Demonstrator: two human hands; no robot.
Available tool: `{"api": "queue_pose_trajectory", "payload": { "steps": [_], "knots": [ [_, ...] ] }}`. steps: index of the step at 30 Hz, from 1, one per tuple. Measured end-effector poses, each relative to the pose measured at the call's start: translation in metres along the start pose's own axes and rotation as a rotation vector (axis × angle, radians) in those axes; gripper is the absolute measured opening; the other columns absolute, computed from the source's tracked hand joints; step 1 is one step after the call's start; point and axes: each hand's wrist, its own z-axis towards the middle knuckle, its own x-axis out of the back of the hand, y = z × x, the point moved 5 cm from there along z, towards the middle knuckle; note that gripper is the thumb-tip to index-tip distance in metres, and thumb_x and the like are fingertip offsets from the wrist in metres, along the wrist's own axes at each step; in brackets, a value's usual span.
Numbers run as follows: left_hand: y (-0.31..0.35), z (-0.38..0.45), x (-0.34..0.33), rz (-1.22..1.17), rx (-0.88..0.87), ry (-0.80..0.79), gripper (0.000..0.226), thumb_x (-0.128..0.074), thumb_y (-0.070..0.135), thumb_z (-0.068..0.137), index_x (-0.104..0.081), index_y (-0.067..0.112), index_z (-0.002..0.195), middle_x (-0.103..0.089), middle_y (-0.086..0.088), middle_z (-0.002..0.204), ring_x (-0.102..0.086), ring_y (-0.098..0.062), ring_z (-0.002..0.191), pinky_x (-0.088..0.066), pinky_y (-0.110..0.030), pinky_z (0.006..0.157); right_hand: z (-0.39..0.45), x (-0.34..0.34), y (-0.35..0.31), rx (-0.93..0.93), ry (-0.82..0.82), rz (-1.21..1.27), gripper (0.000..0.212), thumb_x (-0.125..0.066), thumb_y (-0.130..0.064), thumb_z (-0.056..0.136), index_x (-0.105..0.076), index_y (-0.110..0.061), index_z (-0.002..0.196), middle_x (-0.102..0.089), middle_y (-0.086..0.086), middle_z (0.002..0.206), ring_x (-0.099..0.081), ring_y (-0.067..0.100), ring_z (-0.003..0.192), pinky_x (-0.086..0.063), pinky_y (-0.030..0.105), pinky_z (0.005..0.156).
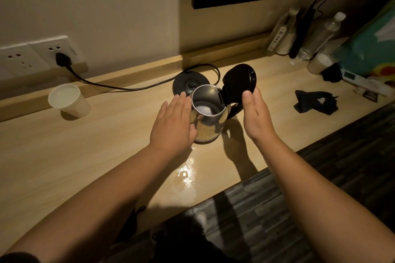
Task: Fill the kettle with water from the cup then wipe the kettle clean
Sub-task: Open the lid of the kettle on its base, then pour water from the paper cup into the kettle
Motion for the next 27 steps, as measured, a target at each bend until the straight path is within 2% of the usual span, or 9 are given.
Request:
{"api": "queue_pose_trajectory", "payload": {
  "steps": [2, 5, 10, 13, 16, 20, 22, 25, 27],
  "knots": [
    [0.0, 0.0, -0.001, 0.004, 0.002, 0.0, 0.069, -0.039, 0.04, 0.097, -0.01, 0.015, 0.154, -0.009, -0.007, 0.163, -0.006, -0.022, 0.149, -0.007, -0.042, 0.121, -0.001, 0.0, 0.007, -0.088, 0.009, 0.052, 0.05, -0.028, -0.047, 0.105, -0.037, -0.021, 0.147, -0.049, 0.001, 0.143, -0.043, 0.014, 0.134, -0.037, 0.033, 0.108],
    [0.0, 0.0, -0.002, 0.008, 0.013, 0.01, 0.069, -0.039, 0.041, 0.097, -0.01, 0.016, 0.154, -0.009, -0.006, 0.163, -0.006, -0.022, 0.149, -0.007, -0.042, 0.121, -0.003, -0.003, 0.011, -0.159, 0.015, 0.14, 0.052, -0.026, -0.047, 0.106, -0.027, -0.026, 0.153, -0.034, -0.004, 0.156, -0.03, 0.008, 0.139, -0.029, 0.029, 0.105],
    [0.001, 0.0, -0.001, 0.012, 0.019, 0.009, 0.069, -0.038, 0.042, 0.098, -0.008, 0.016, 0.154, -0.009, -0.006, 0.163, -0.005, -0.021, 0.149, -0.007, -0.042, 0.121, -0.002, -0.001, 0.009, -0.155, 0.017, 0.154, 0.051, -0.026, -0.046, 0.106, -0.028, -0.027, 0.153, -0.035, -0.011, 0.153, -0.029, 0.006, 0.137, -0.028, 0.028, 0.104],
    [0.002, -0.001, -0.001, 0.011, 0.026, 0.005, 0.068, -0.037, 0.042, 0.098, -0.008, 0.017, 0.154, -0.008, -0.005, 0.163, -0.005, -0.021, 0.149, -0.007, -0.042, 0.121, 0.0, 0.001, 0.01, -0.125, 0.005, 0.111, 0.05, -0.026, -0.048, 0.105, -0.034, -0.025, 0.15, -0.044, -0.003, 0.149, -0.037, 0.014, 0.138, -0.033, 0.032, 0.106],
    [0.003, -0.002, -0.001, 0.007, 0.035, 0.007, 0.068, -0.037, 0.043, 0.099, -0.008, 0.018, 0.154, -0.008, -0.005, 0.163, -0.005, -0.021, 0.149, -0.007, -0.042, 0.121, 0.0, 0.003, 0.007, -0.083, -0.016, 0.071, 0.049, -0.028, -0.048, 0.104, -0.041, -0.022, 0.143, -0.051, -0.001, 0.139, -0.045, 0.014, 0.13, -0.039, 0.031, 0.103],
    [0.002, 0.0, 0.002, 0.03, 0.028, 0.024, 0.068, -0.037, 0.046, 0.098, -0.012, 0.017, 0.154, -0.01, -0.005, 0.163, -0.005, -0.021, 0.149, 0.0, -0.039, 0.119, 0.0, 0.007, 0.001, -0.023, -0.039, 0.029, 0.038, -0.031, -0.038, 0.107, -0.044, -0.022, 0.139, -0.054, -0.005, 0.128, -0.049, 0.008, 0.12, -0.042, 0.025, 0.096],
    [0.0, -0.002, 0.003, 0.039, 0.027, 0.023, 0.068, -0.036, 0.047, 0.098, -0.013, 0.016, 0.154, -0.01, -0.007, 0.163, -0.004, -0.022, 0.149, 0.0, -0.04, 0.119, 0.0, 0.011, -0.001, 0.017, -0.046, -0.004, 0.036, -0.034, -0.035, 0.107, -0.042, -0.023, 0.14, -0.053, -0.005, 0.13, -0.048, 0.008, 0.12, -0.042, 0.025, 0.096],
    [-0.006, -0.009, 0.005, 0.058, 0.039, 0.032, 0.069, -0.036, 0.049, 0.098, -0.014, 0.016, 0.154, -0.011, -0.008, 0.162, -0.005, -0.024, 0.149, 0.0, -0.04, 0.118, -0.003, 0.015, 0.003, 0.083, -0.034, -0.089, 0.042, -0.039, -0.04, 0.103, -0.038, -0.032, 0.143, -0.05, -0.004, 0.139, -0.044, 0.013, 0.13, -0.04, 0.036, 0.102],
    [-0.013, -0.017, 0.005, 0.065, 0.078, 0.032, 0.069, -0.037, 0.051, 0.097, -0.016, 0.017, 0.153, -0.011, -0.008, 0.162, -0.005, -0.025, 0.149, 0.0, -0.04, 0.118, -0.007, 0.018, 0.009, 0.088, 0.028, -0.189, 0.051, -0.043, -0.041, 0.101, -0.031, -0.03, 0.149, -0.043, -0.001, 0.15, -0.035, 0.017, 0.14, -0.036, 0.043, 0.11]
  ]
}}
